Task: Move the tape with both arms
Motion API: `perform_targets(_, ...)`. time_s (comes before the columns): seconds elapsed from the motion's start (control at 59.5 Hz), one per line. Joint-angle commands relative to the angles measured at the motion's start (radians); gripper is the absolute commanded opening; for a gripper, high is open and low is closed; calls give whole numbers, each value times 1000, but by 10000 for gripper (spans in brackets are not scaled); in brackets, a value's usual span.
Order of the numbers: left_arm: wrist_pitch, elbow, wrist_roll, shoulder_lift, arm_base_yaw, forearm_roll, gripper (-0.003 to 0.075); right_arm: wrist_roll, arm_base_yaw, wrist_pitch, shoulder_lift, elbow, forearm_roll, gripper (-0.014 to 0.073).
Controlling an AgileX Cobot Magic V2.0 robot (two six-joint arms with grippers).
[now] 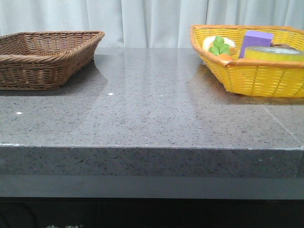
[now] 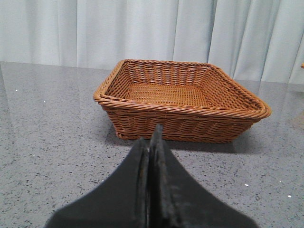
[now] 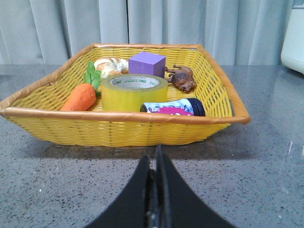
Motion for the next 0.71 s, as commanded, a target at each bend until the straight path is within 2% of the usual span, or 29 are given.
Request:
perform_targets(0.0,-83,7,-10,-18,-9,-4,-20,-8,-4,-84,-24,-6,2,-67)
perform_targets(0.605,-83,7,-10,-18,-9,-4,-20,-8,-4,-84,-24,-6,2,-67)
perform_targets(0.689,-128,7,-10,-18,-9,-4,-20,-8,-4,-112,-24,-7,2,-67)
